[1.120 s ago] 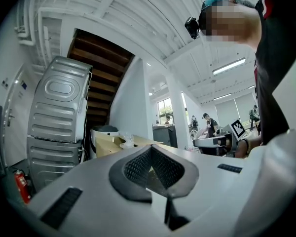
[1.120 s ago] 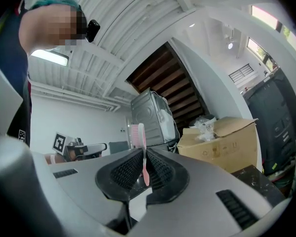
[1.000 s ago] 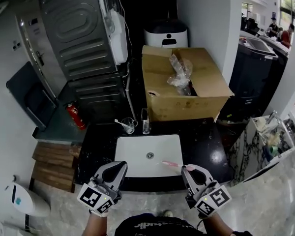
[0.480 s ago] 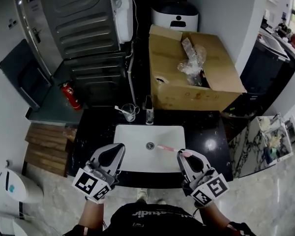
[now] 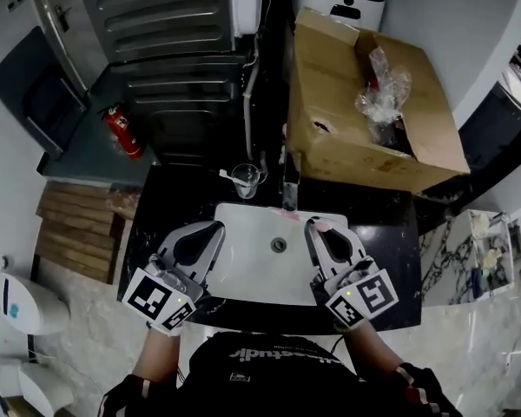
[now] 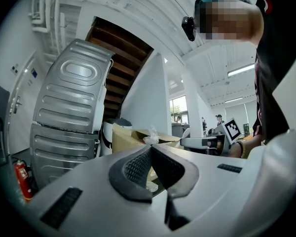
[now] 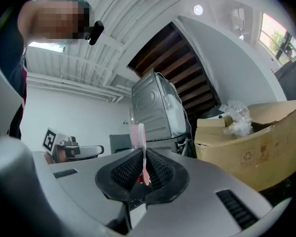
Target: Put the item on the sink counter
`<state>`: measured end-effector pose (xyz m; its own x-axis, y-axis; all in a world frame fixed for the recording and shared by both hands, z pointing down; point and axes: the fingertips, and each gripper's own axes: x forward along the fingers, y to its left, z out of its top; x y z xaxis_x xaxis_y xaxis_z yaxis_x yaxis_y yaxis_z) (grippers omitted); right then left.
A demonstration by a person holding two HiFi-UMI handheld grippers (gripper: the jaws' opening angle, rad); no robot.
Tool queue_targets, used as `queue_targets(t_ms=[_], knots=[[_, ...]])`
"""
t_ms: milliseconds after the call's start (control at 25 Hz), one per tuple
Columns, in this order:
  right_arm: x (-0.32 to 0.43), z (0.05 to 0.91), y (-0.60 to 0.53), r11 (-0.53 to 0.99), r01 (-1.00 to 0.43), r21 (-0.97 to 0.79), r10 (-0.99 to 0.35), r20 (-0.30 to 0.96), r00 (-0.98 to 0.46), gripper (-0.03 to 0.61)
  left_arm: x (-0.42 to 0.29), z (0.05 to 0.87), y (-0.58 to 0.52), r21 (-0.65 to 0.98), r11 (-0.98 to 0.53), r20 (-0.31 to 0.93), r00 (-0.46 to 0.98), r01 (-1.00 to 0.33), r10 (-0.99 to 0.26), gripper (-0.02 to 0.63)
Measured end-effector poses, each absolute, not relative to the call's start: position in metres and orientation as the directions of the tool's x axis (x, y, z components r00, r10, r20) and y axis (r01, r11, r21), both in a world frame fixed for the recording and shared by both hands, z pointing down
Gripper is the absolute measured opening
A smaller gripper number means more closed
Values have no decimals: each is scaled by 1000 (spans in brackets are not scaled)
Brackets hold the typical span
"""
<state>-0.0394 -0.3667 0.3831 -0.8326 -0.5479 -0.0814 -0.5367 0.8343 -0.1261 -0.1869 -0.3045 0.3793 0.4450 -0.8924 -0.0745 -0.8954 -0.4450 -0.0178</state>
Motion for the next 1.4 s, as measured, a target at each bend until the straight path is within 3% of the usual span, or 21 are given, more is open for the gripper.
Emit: queue_targets(t_ms=[600,1400], knots=[[-169,484,-479,825,-559,-79,-537,198,-820,51,-273,433,-337,55,-408,-20,408,-911,-913,15],[-209,577,-500,729,-676,-104,-611,346,-712,51,-311,464,-328,94,-376,32,380,-922,-924,15]])
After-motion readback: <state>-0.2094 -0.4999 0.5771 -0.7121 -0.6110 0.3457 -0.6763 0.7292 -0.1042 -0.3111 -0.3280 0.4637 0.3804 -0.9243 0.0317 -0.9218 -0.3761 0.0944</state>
